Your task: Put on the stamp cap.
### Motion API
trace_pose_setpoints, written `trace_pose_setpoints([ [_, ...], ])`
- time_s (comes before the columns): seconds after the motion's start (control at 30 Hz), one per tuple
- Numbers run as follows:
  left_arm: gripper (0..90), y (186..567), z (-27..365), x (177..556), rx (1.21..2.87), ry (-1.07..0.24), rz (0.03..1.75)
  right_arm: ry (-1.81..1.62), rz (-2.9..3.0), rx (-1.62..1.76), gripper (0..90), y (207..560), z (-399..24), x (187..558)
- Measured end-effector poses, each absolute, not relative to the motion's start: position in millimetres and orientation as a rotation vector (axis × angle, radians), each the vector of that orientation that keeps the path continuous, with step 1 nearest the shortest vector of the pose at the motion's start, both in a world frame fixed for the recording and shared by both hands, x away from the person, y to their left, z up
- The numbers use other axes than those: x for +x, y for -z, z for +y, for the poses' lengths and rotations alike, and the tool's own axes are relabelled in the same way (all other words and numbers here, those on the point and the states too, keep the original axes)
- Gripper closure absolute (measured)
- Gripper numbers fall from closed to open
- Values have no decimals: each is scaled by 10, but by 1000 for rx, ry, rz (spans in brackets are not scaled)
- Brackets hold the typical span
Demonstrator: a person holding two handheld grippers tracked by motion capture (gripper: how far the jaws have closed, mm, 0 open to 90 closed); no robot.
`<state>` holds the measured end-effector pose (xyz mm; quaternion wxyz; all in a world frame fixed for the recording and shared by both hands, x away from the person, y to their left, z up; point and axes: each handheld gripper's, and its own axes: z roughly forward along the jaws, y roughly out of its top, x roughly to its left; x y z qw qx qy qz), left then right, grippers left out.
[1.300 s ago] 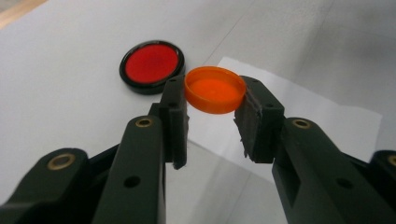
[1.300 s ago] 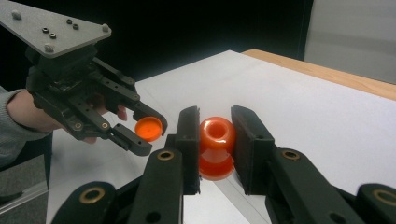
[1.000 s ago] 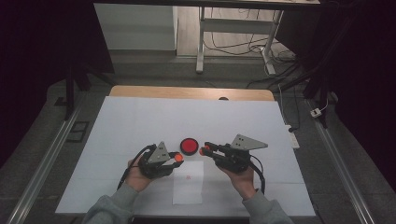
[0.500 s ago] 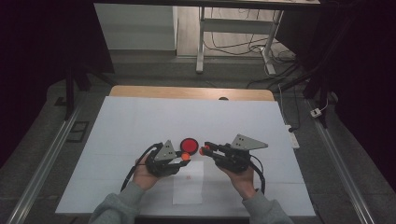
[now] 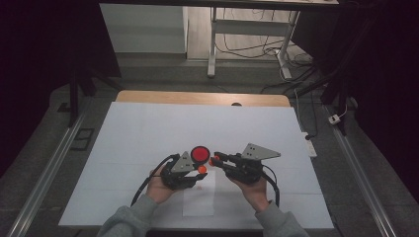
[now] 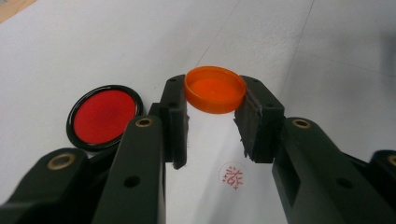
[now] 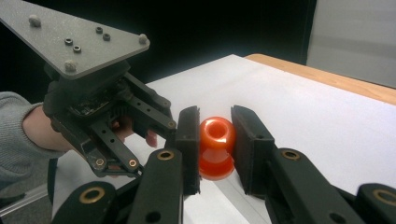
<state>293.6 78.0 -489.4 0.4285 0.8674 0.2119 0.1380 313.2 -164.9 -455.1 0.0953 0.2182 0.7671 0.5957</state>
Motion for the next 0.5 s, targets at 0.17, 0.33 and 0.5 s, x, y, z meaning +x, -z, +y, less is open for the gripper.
trace_pose_setpoints([
  [0.17,647,4876,765,2929,2155,-346,527,-1759,2295,638,720,4583,-1602,3119],
  [0.33,647,4874,759,2925,2152,-344,527,-1757,2317,637,720,4615,-1559,3107],
  [0.5,647,4881,739,2920,2153,-341,527,-1766,2334,634,720,4636,-1524,3097],
])
